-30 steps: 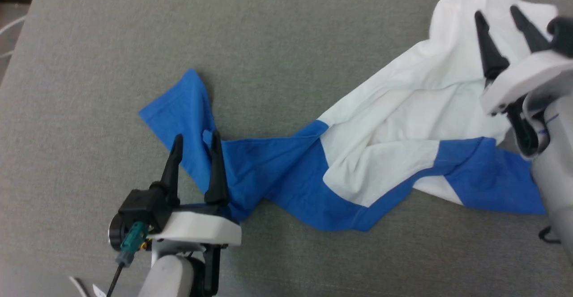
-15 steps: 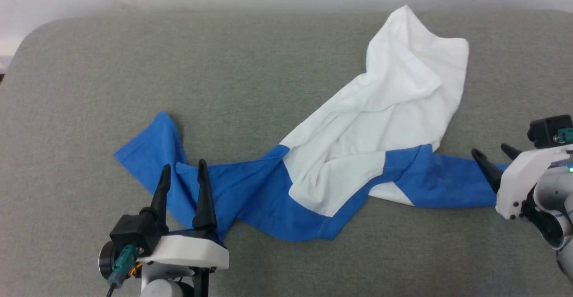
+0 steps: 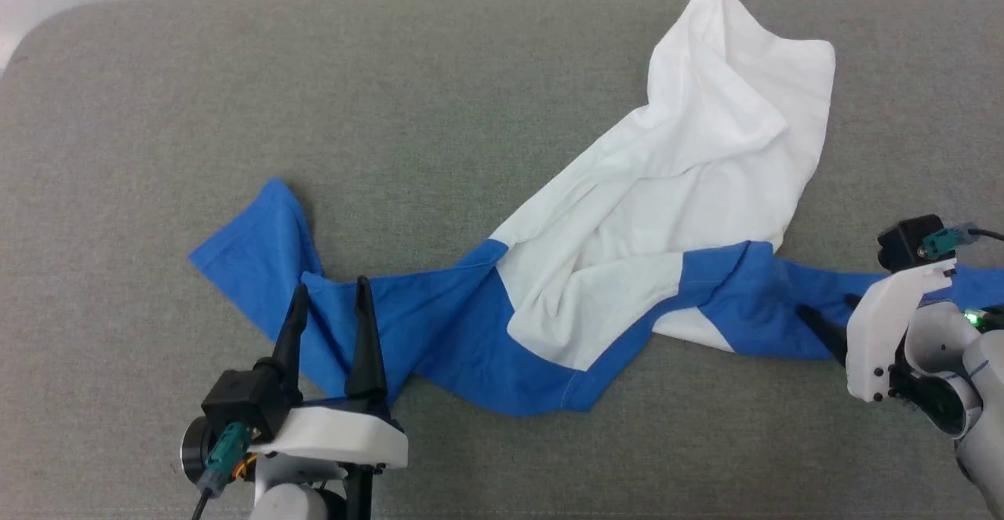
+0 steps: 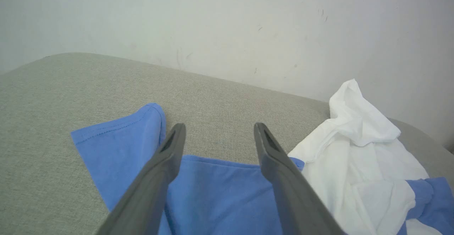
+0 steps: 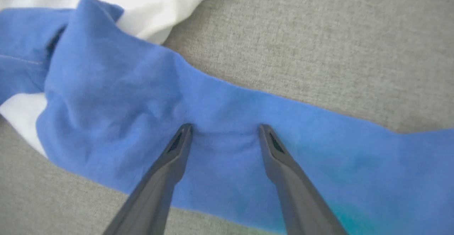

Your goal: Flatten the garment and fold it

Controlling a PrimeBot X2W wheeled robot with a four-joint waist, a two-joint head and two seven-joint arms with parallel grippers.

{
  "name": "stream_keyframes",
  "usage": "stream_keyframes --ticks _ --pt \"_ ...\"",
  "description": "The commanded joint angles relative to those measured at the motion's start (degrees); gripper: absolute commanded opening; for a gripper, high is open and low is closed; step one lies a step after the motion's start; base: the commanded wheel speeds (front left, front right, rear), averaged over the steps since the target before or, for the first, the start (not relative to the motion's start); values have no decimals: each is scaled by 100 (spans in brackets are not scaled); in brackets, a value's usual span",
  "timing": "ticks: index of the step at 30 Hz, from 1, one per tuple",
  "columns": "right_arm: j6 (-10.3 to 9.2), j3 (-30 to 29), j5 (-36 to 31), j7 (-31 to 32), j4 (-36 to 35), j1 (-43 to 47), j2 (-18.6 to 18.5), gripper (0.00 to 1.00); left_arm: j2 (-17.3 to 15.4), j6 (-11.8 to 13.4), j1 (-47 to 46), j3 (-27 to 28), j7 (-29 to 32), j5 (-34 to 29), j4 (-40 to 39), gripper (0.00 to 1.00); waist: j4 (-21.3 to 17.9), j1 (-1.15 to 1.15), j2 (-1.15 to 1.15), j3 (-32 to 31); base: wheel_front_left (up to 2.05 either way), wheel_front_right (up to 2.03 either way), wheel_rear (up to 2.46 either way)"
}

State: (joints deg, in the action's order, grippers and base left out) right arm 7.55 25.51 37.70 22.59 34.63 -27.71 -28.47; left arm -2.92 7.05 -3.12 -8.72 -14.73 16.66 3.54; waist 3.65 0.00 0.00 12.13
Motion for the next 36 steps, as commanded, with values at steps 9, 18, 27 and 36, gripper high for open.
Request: stream_keyframes --ticks 9,18,27,36 --pt "-6 -32 110 -779 292 16 122 0 4 -16 -66 20 -27 29 111 100 -83 0 0 -100 0 0 0" --pt "-6 -1285 -768 -2588 -694 920 323 0 4 -13 168 104 -27 33 213 100 -240 0 0 -553 0 0 0" --pt "-6 -2713 -1755 -2620 -2081 3126 1265 0 4 -27 337 104 -27 78 294 100 -273 0 0 -800 0 0 0" --pt "-6 -2994 -2086 -2295 -2001 3738 2076 100 4 -61 387 182 -27 52 447 100 -380 0 0 -841 0 0 0"
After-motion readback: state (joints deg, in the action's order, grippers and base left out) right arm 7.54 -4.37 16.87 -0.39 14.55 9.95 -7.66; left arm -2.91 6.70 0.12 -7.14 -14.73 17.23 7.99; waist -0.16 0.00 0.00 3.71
